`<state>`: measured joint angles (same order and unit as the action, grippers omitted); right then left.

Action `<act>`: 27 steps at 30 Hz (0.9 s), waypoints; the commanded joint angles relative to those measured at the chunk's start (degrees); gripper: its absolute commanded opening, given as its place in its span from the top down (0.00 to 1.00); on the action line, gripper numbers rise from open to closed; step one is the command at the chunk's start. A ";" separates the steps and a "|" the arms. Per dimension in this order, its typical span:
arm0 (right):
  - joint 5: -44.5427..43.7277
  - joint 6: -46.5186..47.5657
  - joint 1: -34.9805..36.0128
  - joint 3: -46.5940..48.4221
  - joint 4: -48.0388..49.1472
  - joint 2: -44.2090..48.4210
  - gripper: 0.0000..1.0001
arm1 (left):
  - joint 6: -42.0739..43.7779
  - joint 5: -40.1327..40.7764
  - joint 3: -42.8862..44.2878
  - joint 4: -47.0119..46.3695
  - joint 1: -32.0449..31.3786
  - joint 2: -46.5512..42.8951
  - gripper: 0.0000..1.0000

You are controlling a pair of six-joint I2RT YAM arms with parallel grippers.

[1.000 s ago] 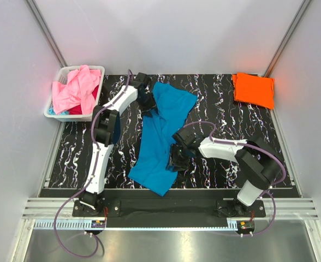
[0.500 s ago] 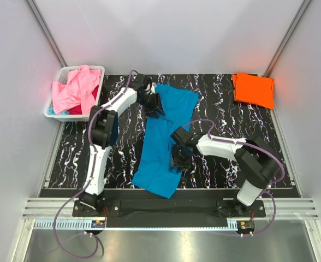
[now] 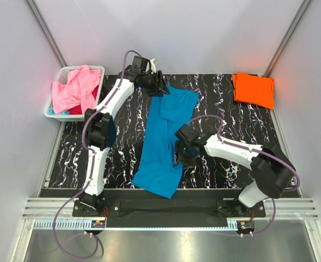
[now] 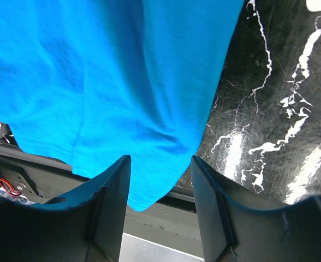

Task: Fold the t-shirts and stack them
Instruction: Fold the tshirt

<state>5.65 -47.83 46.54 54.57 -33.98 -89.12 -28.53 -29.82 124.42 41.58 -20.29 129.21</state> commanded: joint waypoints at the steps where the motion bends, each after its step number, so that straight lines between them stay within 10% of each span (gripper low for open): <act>1: -2.31 -0.77 0.65 2.12 -1.27 2.72 0.45 | -2.75 -1.02 6.26 -1.50 -0.89 8.85 0.49; 27: 11.12 1.16 0.74 -3.49 12.51 3.35 0.43 | -3.54 37.98 11.81 1.66 -7.04 21.43 0.33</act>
<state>10.31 -48.40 46.61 52.27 -27.77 -86.67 -30.72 -1.69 134.34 40.73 -28.53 147.70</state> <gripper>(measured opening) 0.571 0.669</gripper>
